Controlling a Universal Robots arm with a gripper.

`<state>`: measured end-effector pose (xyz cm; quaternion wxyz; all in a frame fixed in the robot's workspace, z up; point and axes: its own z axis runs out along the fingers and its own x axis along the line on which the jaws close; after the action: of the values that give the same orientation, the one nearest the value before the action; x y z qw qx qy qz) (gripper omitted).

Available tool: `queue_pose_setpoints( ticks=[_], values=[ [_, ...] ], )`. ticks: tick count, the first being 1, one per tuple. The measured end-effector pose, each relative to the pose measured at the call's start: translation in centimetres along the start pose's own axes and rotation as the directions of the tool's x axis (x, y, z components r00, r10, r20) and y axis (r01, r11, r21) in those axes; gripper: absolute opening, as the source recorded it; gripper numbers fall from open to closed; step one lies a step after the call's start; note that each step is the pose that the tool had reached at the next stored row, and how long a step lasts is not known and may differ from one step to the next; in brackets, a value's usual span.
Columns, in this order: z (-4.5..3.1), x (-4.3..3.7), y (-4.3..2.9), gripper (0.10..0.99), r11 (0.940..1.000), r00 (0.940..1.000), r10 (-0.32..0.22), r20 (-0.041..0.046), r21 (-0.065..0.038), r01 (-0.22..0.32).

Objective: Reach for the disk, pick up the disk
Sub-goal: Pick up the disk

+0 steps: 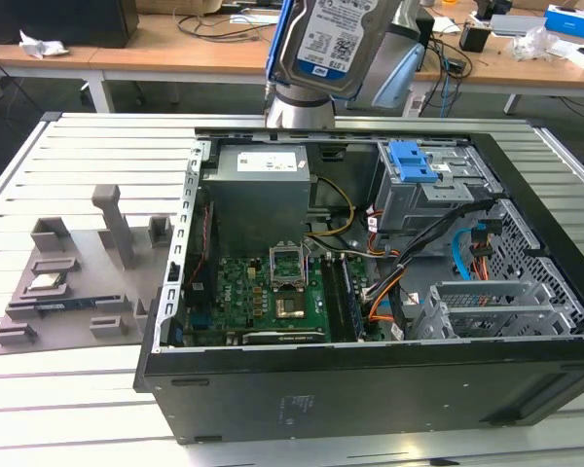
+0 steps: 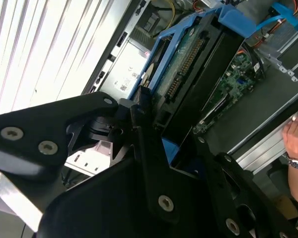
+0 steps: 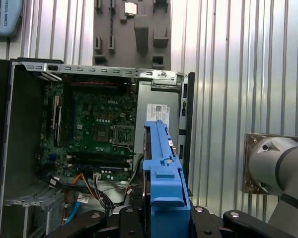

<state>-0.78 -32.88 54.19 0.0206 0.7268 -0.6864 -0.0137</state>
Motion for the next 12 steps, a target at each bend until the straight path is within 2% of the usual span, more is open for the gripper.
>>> queue_pose_setpoints(
  ticks=[8, 11, 12],
  values=[
    [-0.12, 0.13, -2.37, 0.365, 1.0000, 1.0000, 0.000, -0.0001, 0.000, 0.000],
    [-0.17, 0.19, -3.48, 0.365, 1.0000, 1.0000, 0.000, -0.0001, 0.000, 0.000],
    [-0.21, 0.23, -4.19, 0.365, 1.0000, 1.0000, 0.000, -0.0001, 0.000, 0.000]
  ],
)
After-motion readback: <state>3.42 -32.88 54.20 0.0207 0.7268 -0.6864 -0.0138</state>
